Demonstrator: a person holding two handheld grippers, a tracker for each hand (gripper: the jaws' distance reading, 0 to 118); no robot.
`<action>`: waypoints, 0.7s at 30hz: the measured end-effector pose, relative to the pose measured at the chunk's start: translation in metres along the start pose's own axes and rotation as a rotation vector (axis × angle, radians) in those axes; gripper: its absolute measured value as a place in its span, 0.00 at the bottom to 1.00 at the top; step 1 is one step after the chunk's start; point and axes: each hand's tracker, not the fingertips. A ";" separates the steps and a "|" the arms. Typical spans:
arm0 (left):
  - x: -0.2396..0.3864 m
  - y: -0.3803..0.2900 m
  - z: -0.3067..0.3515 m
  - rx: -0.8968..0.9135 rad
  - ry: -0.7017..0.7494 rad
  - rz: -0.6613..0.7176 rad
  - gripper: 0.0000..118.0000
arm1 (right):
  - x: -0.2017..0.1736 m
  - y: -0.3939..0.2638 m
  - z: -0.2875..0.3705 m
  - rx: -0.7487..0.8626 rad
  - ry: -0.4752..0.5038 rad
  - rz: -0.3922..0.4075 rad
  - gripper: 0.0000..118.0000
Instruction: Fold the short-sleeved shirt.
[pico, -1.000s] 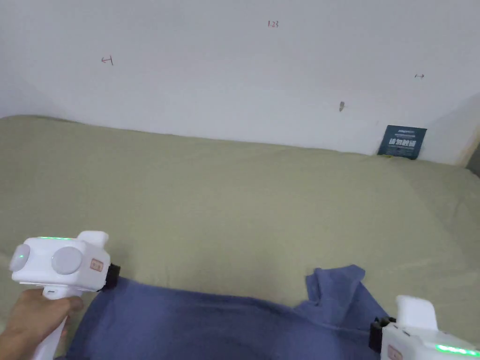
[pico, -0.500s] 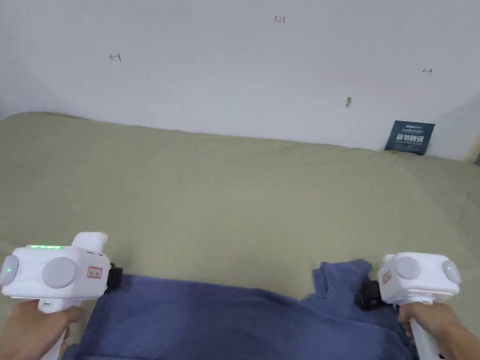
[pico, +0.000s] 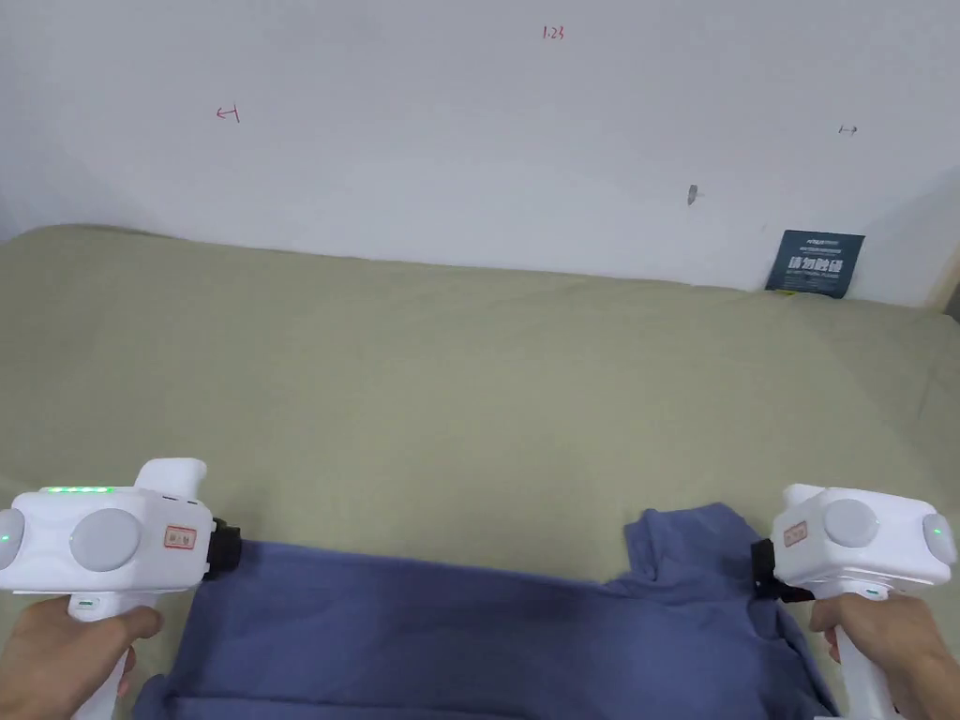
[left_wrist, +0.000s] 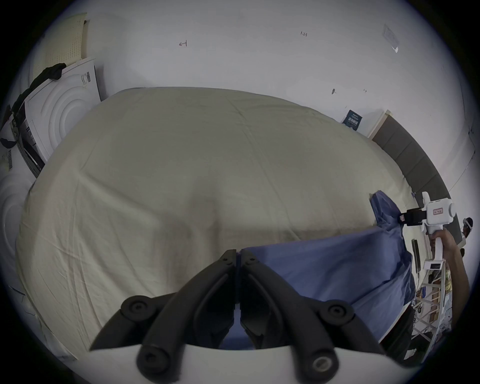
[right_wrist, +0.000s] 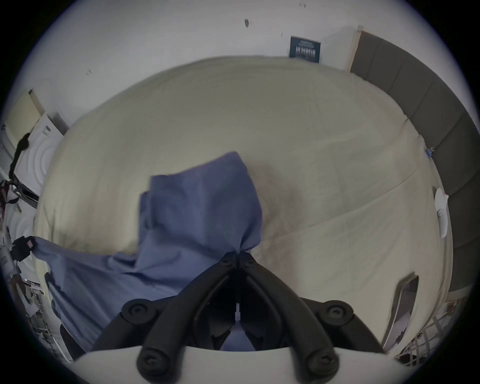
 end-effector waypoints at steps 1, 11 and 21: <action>-0.002 0.000 0.005 0.007 -0.009 -0.002 0.01 | 0.002 -0.003 0.012 0.033 0.000 -0.003 0.02; -0.015 -0.041 0.090 0.117 -0.070 -0.025 0.01 | 0.005 -0.077 0.142 0.217 0.002 0.031 0.02; -0.025 -0.122 0.126 -0.002 -0.103 -0.050 0.01 | 0.003 -0.177 0.169 0.123 -0.062 0.057 0.02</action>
